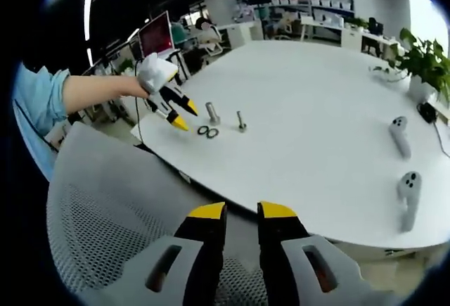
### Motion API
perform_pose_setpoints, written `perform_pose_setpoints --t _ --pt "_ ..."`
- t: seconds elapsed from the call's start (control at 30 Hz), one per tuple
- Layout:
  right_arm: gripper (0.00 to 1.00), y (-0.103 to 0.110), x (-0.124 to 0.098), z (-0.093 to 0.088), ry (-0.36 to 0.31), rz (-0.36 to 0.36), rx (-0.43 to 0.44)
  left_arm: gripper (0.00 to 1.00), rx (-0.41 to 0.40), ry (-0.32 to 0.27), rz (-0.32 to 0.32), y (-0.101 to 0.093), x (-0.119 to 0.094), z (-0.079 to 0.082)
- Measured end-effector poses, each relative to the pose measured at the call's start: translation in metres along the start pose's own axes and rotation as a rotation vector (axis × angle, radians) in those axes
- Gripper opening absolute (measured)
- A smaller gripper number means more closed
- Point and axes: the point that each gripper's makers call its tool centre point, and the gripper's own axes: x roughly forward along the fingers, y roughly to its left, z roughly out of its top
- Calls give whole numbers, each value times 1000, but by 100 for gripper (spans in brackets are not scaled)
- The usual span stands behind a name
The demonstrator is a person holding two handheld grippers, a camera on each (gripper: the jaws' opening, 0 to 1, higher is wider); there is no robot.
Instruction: Place the washer onto the threaded stud by aligning its center hole with the stud, sliding it down to the base, and recovering from edge contact or off-axis alignment until the washer reaches the visible bottom stop.
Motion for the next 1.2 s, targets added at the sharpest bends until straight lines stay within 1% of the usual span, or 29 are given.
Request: perform_pose_setpoints --t 0.13,0.2,0.27,0.33,0.37,0.43,0.5,0.53,0.57,0.63,0.87,1.07,1.2 --pt "20 0 0 -1 5 0 -3 32 21 24 -21 -1 13 -1" --pt "20 0 -1 0 -4 -1 1 32 7 36 -44 -3 21 -3" --pt "20 0 -1 1 -15 -4 5 32 5 66 -67 -5 26 -8" --pt "20 -1 -1 1 -20 -10 9 32 43 90 -55 -3 29 -11" --pt "20 -2 -2 2 -24 -13 10 30 70 72 -46 -1 29 -6" --pt "20 -2 -2 2 -28 -15 13 30 64 79 -46 -2 28 -5" --pt "20 -3 -2 2 -29 -18 15 30 94 85 -37 -1 30 -4" --pt "20 -3 -2 2 -32 -19 16 30 131 94 -30 0 30 -5" --pt "20 -3 -2 3 -34 -20 18 30 136 91 -34 -2 30 -4" --pt "20 -3 -2 3 -34 -20 20 30 114 93 -31 -1 29 -4" --pt "20 -3 -2 4 -37 -17 16 28 122 89 -29 -2 29 -6" --pt "20 -4 -3 5 -43 -22 19 21 127 89 -31 -3 29 -5" --pt "20 -4 -3 4 -45 -29 24 21 124 87 -32 -3 28 -4"
